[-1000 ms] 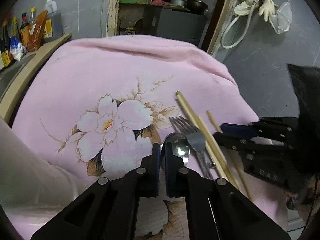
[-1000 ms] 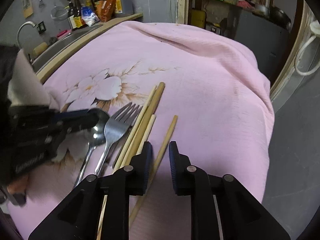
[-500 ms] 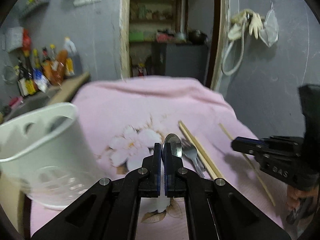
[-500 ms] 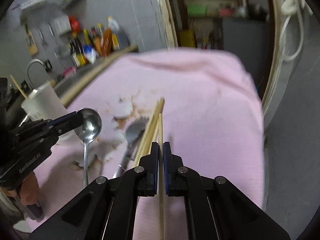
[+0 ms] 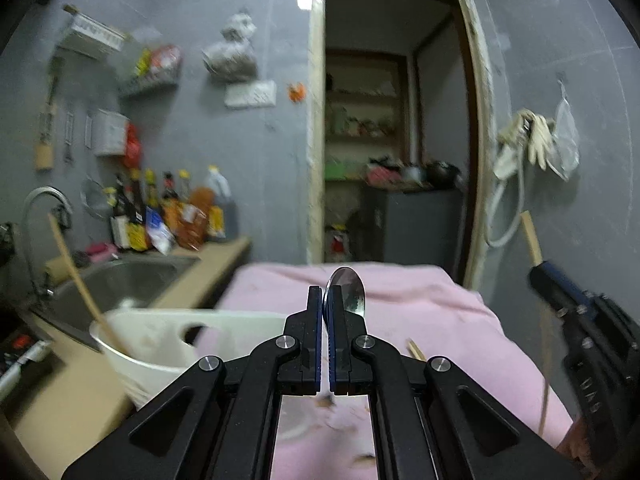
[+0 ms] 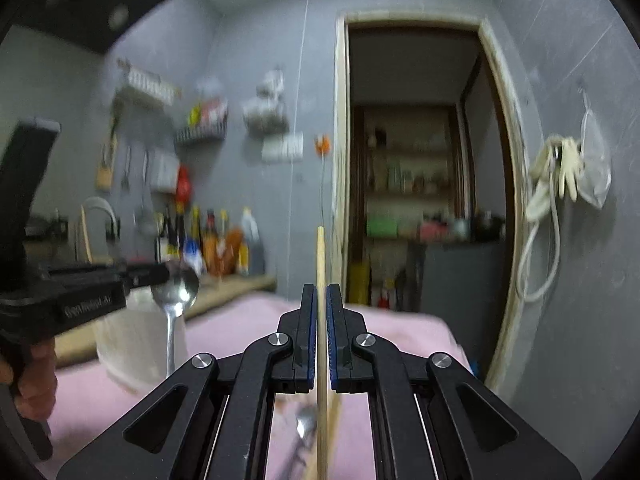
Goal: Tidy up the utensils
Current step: 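Carry the spoon in the left tool while the right tool carries the chopstick to the caddy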
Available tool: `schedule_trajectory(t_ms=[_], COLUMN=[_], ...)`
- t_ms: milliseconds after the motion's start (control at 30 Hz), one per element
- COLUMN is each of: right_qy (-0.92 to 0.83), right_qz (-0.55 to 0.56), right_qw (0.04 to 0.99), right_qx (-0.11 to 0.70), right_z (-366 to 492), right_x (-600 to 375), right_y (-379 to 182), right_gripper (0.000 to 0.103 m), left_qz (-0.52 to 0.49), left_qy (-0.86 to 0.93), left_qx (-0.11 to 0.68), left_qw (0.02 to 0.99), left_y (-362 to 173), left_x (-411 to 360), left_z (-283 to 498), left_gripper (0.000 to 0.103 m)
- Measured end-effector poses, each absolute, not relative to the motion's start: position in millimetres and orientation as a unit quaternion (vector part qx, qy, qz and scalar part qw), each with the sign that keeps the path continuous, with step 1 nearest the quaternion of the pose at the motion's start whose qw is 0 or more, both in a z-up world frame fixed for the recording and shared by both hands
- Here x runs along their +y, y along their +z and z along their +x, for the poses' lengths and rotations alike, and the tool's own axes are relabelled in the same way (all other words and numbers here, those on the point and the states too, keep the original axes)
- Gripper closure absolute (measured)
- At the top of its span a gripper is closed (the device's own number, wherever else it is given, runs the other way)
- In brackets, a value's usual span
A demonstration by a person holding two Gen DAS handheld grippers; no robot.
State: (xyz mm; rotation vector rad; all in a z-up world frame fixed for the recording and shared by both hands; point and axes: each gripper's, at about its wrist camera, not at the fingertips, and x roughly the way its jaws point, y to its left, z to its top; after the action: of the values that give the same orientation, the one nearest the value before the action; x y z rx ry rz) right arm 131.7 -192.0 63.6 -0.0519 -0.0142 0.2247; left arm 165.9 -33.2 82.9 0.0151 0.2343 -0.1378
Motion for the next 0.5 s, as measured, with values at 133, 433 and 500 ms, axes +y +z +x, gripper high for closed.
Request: schedule_trajectory(t_ms=[133, 433, 500], right_qy=[0.097, 0.158, 0.182], right_qz=[-0.016, 0.048, 0.072], right_qw=[0.993, 0.979, 0.973], right_qx=[-0.071, -0.117, -0.121], right_z=[127.2, 156.4, 164.6], right_x=[-176.1, -130.4, -121.8], right_y=[84.0, 115.6, 122.1], right_gripper=[0.101, 0.101, 0.101], left_qz=[0.005, -0.03, -0.039], left_qy=[-0.028, 0.051, 0.075], left_qx=[0.091, 0.04, 0.033], left_qw=[0.995, 0.997, 0.996], left_y=[102.8, 144.6, 151.5], left_x=[-8.0, 71.7, 92.4], left_z=[159.5, 147.2, 146.8], left_gripper=[0.102, 0.102, 0.102])
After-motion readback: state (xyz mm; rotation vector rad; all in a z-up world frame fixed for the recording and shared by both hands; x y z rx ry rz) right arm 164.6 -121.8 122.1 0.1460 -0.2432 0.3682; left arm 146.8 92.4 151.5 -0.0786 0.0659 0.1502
